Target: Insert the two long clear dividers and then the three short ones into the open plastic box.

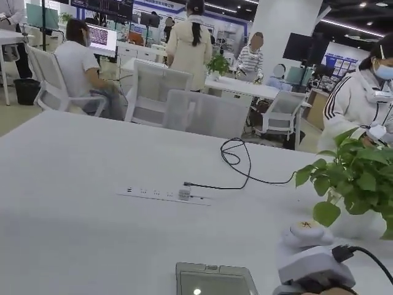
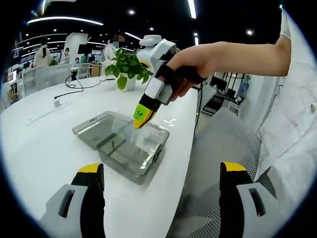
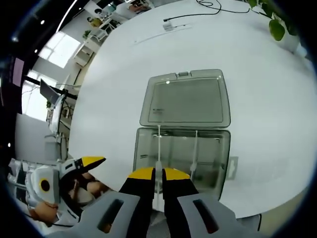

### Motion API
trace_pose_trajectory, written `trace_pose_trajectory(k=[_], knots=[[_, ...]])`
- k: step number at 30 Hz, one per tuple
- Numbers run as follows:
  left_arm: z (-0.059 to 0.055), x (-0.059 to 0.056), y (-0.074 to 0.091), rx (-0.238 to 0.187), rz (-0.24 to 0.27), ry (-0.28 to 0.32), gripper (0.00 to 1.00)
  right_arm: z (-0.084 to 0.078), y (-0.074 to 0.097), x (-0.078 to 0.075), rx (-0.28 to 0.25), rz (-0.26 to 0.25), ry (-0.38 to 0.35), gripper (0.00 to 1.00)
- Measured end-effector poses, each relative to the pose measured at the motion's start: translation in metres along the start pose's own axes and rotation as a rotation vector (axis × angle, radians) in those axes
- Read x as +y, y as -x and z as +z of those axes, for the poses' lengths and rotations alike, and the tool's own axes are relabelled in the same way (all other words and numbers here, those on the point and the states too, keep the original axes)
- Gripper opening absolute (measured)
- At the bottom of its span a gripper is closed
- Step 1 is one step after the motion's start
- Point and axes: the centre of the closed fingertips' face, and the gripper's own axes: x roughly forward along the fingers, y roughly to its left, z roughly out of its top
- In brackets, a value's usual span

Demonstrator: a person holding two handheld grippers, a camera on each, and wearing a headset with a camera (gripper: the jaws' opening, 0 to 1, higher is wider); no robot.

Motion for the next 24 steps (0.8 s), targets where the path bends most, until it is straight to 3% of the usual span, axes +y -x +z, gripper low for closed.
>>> trace_pose_trajectory(k=[7,24], knots=[[0.002,-0.001,-0.002,-0.019,-0.011,0.01,0.99,-0.005,-0.011,-0.003,0.036,-0.027,0.003,0.07],[0.001,0.001,-0.002,-0.028,-0.008,0.035,0.98,-0.004,-0.025,-0.005,0.053,-0.065,0.06,0.07]])
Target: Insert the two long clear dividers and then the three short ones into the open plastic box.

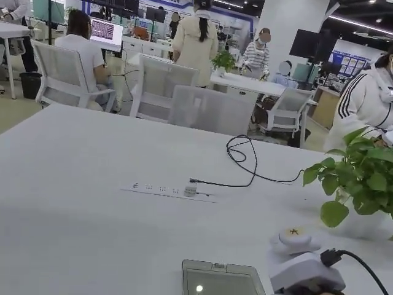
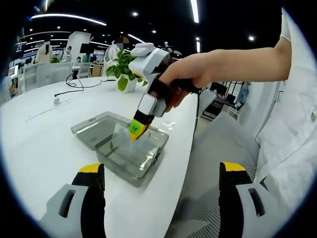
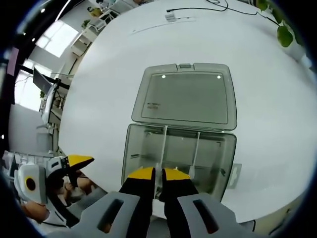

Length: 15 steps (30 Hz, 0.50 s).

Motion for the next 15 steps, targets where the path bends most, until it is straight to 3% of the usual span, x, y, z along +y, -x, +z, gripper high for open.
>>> trace_pose_trajectory(k=[15], knots=[[0.0004,-0.0006,-0.0029,0.002,-0.003,0.004,0.98,0.0001,0.0003,0.0022,0.006,-0.053,0.105,0.07]])
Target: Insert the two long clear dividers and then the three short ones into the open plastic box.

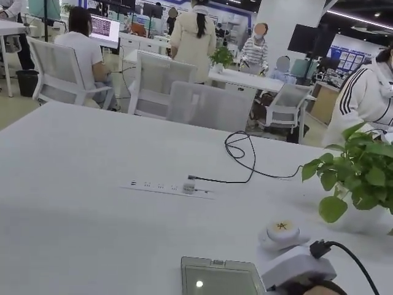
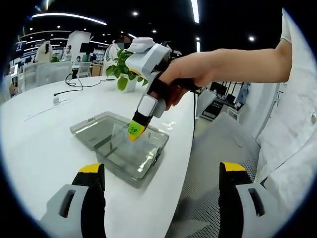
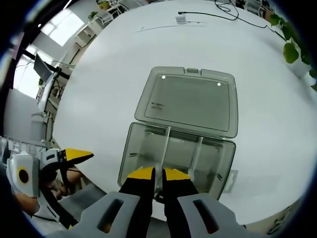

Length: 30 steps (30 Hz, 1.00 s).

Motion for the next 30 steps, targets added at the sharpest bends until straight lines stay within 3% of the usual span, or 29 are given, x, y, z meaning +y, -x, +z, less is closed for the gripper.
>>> trace_pose_trajectory(k=[9,30], knots=[[-0.001,0.0,-0.001,0.003,-0.001,0.0,0.98,0.0,-0.004,0.004,-0.005,-0.021,0.064,0.07],[-0.004,0.003,-0.002,0.02,0.003,-0.008,1.0,-0.004,-0.028,0.003,-0.039,0.051,0.026,0.1]])
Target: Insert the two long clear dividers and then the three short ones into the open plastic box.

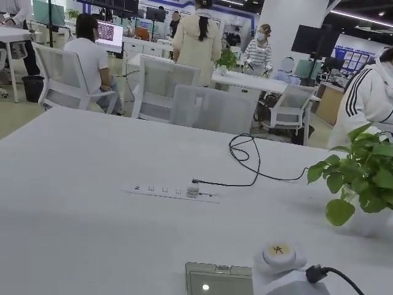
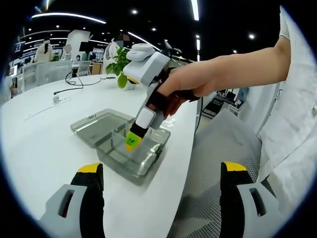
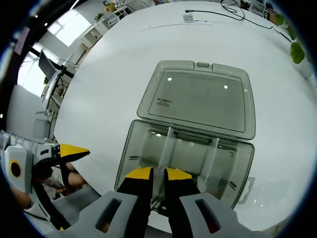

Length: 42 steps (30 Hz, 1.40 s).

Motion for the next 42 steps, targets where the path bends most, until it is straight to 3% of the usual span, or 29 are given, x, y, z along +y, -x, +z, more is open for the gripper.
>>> trace_pose_trajectory(k=[7,16,24,33,39,42], knots=[[0.001,0.0,0.0,0.006,0.01,0.0,1.0,0.001,0.0,0.001,-0.016,0.026,0.009,0.11],[0.008,-0.001,0.004,0.01,0.043,0.006,1.0,0.008,0.014,0.003,-0.092,0.101,-0.016,0.16],[0.017,-0.005,0.009,0.006,0.092,0.016,1.0,0.009,0.04,0.003,-0.159,0.167,-0.003,0.21],[0.025,-0.007,0.018,0.0,0.161,0.026,1.0,0.004,0.067,0.002,-0.189,0.226,0.036,0.27],[0.028,-0.009,0.022,-0.022,0.204,0.04,1.0,-0.002,0.092,-0.009,-0.204,0.247,0.099,0.31],[0.028,-0.01,0.023,-0.023,0.219,0.043,1.0,-0.01,0.102,-0.018,-0.194,0.242,0.174,0.34]])
